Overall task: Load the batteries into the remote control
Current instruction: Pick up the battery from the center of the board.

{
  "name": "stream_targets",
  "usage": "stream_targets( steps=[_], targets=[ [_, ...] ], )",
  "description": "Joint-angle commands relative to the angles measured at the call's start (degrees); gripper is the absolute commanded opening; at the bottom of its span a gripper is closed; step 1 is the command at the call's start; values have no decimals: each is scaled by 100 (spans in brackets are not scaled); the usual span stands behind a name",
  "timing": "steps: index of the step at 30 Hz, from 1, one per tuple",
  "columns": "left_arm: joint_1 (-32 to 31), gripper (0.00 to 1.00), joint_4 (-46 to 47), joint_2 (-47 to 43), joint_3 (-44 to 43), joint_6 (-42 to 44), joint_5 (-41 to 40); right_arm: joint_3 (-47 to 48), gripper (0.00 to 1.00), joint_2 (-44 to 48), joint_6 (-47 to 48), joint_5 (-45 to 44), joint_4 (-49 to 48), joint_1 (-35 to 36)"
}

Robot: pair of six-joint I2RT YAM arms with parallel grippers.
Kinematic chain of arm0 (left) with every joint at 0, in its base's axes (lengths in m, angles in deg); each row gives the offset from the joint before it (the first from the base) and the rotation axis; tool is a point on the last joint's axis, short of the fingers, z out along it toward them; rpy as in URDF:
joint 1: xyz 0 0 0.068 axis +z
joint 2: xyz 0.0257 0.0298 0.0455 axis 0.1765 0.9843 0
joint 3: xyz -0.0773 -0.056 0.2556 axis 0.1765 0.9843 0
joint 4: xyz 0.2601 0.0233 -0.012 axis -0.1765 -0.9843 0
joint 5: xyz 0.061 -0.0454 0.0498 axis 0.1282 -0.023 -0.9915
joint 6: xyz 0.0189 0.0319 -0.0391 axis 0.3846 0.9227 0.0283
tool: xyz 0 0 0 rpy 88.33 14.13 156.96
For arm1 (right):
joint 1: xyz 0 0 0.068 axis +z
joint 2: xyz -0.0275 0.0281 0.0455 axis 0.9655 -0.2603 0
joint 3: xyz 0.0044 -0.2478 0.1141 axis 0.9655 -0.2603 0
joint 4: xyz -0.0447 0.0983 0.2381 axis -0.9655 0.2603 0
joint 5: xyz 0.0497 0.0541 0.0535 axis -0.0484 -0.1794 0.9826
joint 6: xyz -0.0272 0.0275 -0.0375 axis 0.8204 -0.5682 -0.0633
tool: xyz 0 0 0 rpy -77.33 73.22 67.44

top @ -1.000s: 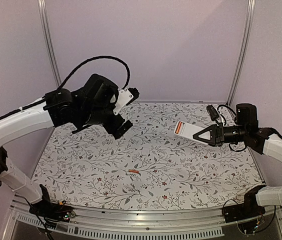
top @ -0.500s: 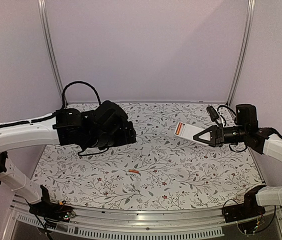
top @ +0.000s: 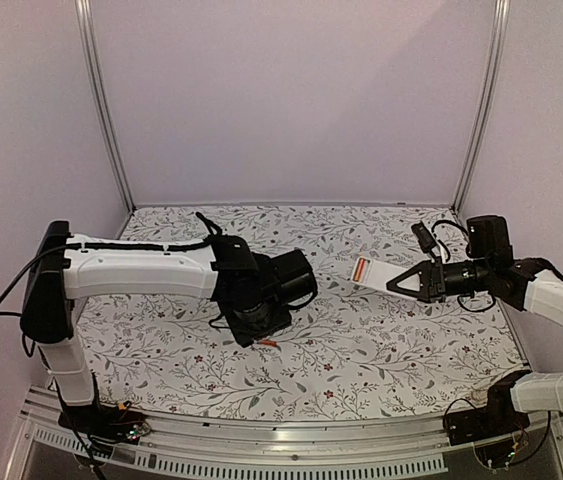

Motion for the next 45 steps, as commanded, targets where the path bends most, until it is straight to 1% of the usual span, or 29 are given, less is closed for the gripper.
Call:
stream_targets(
  steps=[1, 5, 11, 38, 41, 45],
  targets=[
    [65, 52, -253, 374, -320, -170, 338, -73, 0, 55, 232, -161, 230, -25],
    [256, 49, -47, 516, -287, -166, 553, -107, 0, 59, 261, -216, 295, -25],
    [428, 49, 108, 848, -358, -106, 819, -195, 0, -28, 294, -206, 300, -19],
    [882, 47, 323, 1527, -465, 165, 1004, -284, 0, -252, 245, -90, 201, -21],
    [897, 45, 333, 1613, -482, 191, 1072, -284, 0, -302, 238, -75, 165, -15],
    [895, 40, 336, 1678, -492, 250, 1130, -284, 0, -359, 236, -81, 151, -27]
  ],
)
